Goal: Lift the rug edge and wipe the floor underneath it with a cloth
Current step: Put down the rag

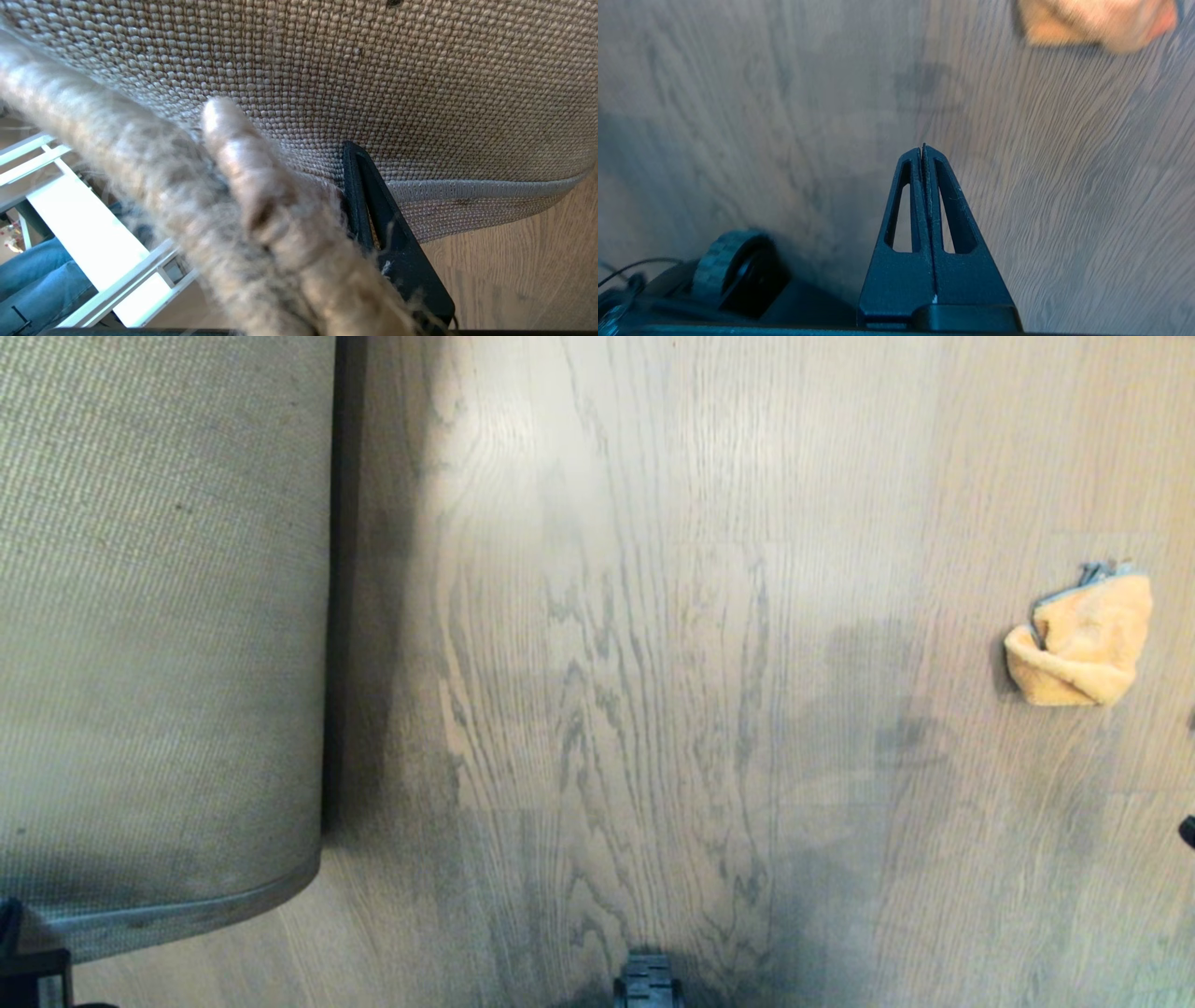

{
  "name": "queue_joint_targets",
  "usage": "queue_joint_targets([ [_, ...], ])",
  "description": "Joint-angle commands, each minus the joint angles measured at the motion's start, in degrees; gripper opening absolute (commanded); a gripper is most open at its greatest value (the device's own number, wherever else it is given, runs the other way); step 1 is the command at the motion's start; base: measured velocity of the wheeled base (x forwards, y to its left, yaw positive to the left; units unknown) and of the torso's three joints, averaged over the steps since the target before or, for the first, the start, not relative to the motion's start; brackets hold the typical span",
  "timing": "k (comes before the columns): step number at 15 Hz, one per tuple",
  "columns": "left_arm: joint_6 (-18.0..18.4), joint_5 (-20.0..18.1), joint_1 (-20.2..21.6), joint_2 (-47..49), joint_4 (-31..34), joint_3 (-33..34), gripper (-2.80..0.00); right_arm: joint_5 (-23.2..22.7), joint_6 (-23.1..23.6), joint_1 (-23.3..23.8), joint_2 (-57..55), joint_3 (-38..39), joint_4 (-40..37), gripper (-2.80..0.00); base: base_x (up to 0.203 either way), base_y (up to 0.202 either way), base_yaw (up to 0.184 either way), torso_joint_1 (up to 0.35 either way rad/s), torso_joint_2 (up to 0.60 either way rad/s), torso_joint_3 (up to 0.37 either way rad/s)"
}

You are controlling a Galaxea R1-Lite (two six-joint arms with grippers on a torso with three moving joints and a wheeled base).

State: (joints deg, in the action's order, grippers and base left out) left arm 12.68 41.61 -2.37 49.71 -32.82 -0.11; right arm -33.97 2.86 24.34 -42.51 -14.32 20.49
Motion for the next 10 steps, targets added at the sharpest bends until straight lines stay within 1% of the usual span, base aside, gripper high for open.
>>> queue_joint_targets([
  [1, 0.3, -1.4, 2.4, -0.1, -0.1, 0.0, -2.80, -0.3, 0.5, -0.2, 11.4, -0.3, -8.7, -2.80, 0.000, 0.000, 0.000, 0.000, 0.00, 0.000],
  [3, 1.7, -2.2, 4.2, -0.4, -0.1, 0.0, -2.80, -0.3, 2.2, -1.2, 18.2, -0.9, -17.8, -2.80, 0.000, 0.000, 0.000, 0.000, 0.00, 0.000],
  [4, 2.0, -3.5, 4.9, -0.5, -0.1, 0.0, -2.80, -0.2, 4.0, -2.2, 20.3, -1.0, -22.2, -2.80, 0.000, 0.000, 0.000, 0.000, 0.00, 0.000],
  [5, 2.1, -4.2, 5.1, -0.6, -0.1, 0.0, -2.80, 0.0, 6.4, -2.9, 20.8, -0.7, -23.4, -2.80, 0.000, 0.000, 0.000, 0.000, 0.00, 0.000],
  [6, 2.2, -4.2, 5.2, -0.6, -0.1, 0.0, -2.80, 0.5, 7.4, -3.1, 20.8, 0.1, -23.5, -2.80, 0.000, 0.000, 0.000, 0.000, 0.00, 0.000],
  [7, 2.2, -4.2, 5.5, -0.6, -0.1, 0.0, -2.80, 2.9, 8.4, -3.1, 20.8, 1.5, -23.2, -2.80, 0.000, 0.000, 0.000, 0.000, 0.00, 0.000],
  [9, 2.1, -4.2, 5.6, -0.8, -0.1, 0.0, -2.80, 9.4, 10.3, -3.1, 20.9, 5.2, -22.1, -2.80, 0.000, 0.000, 0.000, 0.000, 0.00, 0.000],
  [10, 2.2, -4.2, 5.5, -0.8, 0.0, 0.0, -2.80, 12.4, 10.6, -3.1, 21.0, 7.5, -20.7, -2.80, 0.000, 0.000, 0.000, 0.000, 0.00, 0.000],
])
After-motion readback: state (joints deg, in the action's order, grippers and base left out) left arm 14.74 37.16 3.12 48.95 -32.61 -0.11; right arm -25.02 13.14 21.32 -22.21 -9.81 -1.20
